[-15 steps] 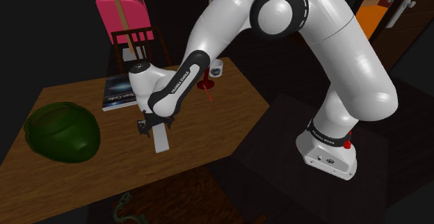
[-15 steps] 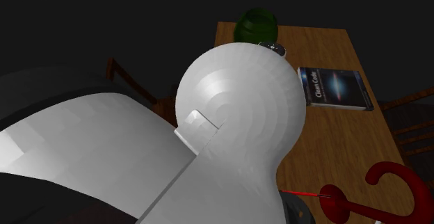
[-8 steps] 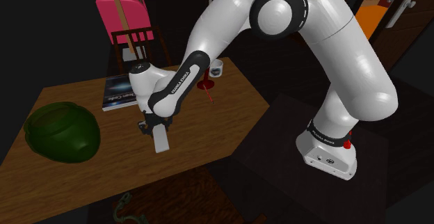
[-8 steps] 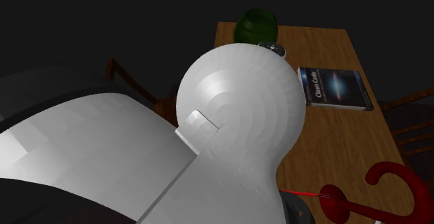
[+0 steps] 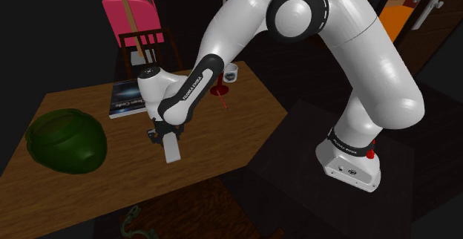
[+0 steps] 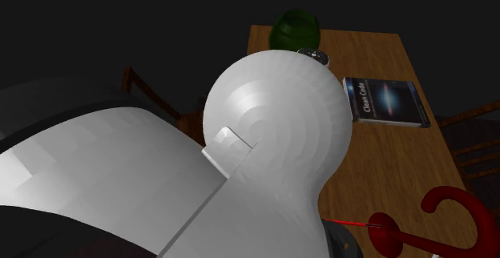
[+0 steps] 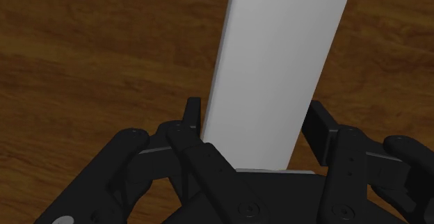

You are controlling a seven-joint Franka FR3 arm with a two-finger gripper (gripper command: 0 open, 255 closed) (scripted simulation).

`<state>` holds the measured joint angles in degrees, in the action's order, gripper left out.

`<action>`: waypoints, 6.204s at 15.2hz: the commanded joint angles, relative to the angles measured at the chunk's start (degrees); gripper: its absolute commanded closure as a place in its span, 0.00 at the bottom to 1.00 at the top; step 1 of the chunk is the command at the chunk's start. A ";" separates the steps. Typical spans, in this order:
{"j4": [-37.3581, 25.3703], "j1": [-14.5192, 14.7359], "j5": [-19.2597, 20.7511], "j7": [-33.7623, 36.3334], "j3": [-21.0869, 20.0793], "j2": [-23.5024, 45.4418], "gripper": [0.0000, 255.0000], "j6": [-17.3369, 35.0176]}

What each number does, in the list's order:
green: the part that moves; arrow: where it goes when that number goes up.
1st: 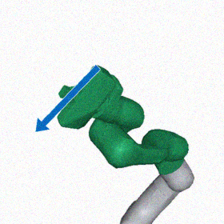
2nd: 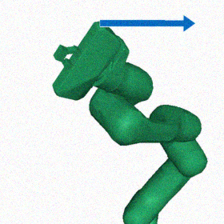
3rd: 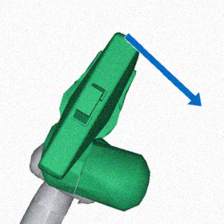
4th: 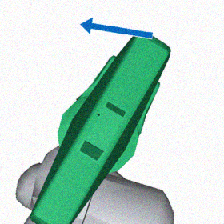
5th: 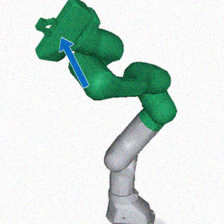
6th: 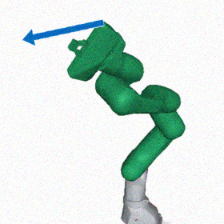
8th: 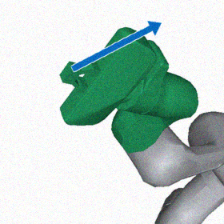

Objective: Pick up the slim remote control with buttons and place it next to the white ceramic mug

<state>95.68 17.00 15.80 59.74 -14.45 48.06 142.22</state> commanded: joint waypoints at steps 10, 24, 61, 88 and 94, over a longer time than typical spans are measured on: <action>1.80 -1.06 -1.25 -0.66 -1.40 -5.44 1.00 -3.72; 2.43 -2.51 -3.56 -1.91 -3.43 -12.94 1.00 -10.49; 37.48 -34.21 -15.35 -46.33 4.50 -39.85 1.00 -1.24; 32.72 -46.15 -16.45 -67.30 12.62 -28.15 1.00 5.44; 32.29 -46.08 -16.34 -67.27 12.70 -23.93 1.00 9.23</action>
<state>127.80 -29.10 -0.55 -7.56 -1.76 23.53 150.64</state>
